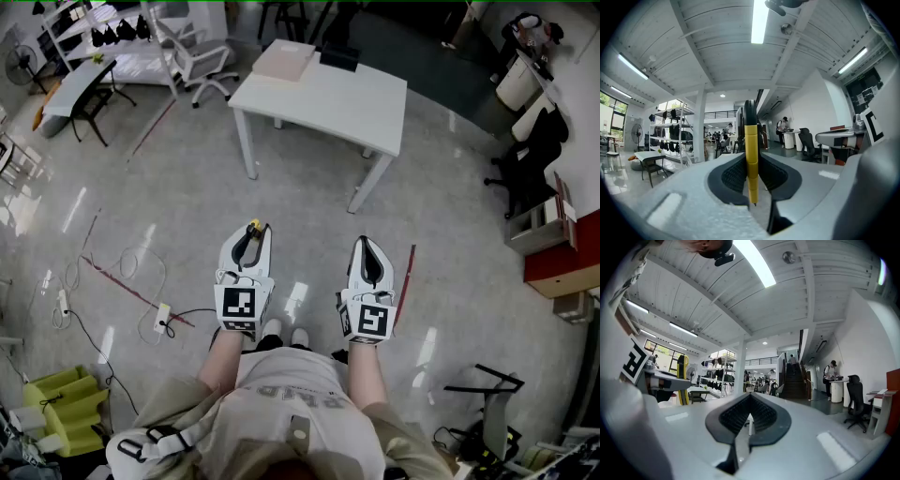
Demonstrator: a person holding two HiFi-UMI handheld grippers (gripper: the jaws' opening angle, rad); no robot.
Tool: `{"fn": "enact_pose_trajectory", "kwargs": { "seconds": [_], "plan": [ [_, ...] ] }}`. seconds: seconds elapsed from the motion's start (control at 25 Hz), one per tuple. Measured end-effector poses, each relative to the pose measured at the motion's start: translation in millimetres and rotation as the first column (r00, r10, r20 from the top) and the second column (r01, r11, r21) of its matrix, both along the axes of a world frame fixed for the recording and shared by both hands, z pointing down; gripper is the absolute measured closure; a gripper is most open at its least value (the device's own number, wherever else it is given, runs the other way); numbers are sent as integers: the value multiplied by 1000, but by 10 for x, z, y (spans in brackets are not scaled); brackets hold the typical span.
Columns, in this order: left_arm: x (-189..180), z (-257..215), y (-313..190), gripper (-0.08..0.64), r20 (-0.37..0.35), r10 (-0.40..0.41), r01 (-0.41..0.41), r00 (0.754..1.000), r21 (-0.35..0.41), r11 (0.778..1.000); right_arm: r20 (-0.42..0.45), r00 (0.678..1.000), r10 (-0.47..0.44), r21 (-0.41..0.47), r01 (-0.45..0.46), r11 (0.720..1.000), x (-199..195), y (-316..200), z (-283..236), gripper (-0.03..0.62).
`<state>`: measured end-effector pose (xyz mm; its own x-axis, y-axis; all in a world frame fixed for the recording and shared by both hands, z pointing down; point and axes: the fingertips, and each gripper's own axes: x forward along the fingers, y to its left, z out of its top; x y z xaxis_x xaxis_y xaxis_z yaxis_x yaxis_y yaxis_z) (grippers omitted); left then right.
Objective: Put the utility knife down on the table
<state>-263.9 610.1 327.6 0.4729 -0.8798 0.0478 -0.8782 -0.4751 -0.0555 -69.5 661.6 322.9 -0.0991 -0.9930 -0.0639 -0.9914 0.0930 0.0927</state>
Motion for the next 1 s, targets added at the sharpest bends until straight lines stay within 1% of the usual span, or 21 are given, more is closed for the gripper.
{"fn": "enact_pose_trajectory", "kwargs": {
  "seconds": [0.16, 0.48, 0.52, 0.6, 0.68, 0.72, 0.76, 0.84, 1.0],
  "plan": [
    [10, 3, -20, 492, 0, 8, -8, 1000, 25, 1000, -8, 1000, -9, -11, 9, 1000, -28, -24, 12, 595],
    [85, 6, -26, 492, 5, 15, -15, 1000, 26, 1000, -10, 1000, -4, -14, 4, 1000, 40, -33, -8, 595],
    [102, 2, -19, 492, 5, 15, -15, 1000, 26, 1000, 3, 1000, -2, -14, 2, 1000, 62, -28, -11, 595],
    [132, -2, -7, 492, 4, 14, -15, 1000, 24, 1000, 55, 998, -20, -18, 21, 1000, 84, -24, -12, 594],
    [155, -14, -5, 492, 0, 12, -12, 1000, 18, 1000, 111, 990, -84, -19, 87, 996, 44, -29, -18, 592],
    [171, -27, -7, 492, -1, 11, -11, 1000, 14, 1000, 130, 984, -122, -19, 126, 992, 21, -36, -24, 424],
    [192, -35, -9, 492, -2, 11, -11, 1000, 10, 1000, 143, 978, -149, -16, 153, 988, 22, -42, -32, 305],
    [242, -34, -15, 492, -5, 13, -13, 1000, -2, 1000, 158, 974, -163, -2, 166, 986, 84, -51, -44, 259],
    [382, -74, -22, 492, -16, 16, -17, 1000, -14, 1000, 163, 974, -160, 13, 160, 987, 248, -40, -50, 247]
  ]
}}
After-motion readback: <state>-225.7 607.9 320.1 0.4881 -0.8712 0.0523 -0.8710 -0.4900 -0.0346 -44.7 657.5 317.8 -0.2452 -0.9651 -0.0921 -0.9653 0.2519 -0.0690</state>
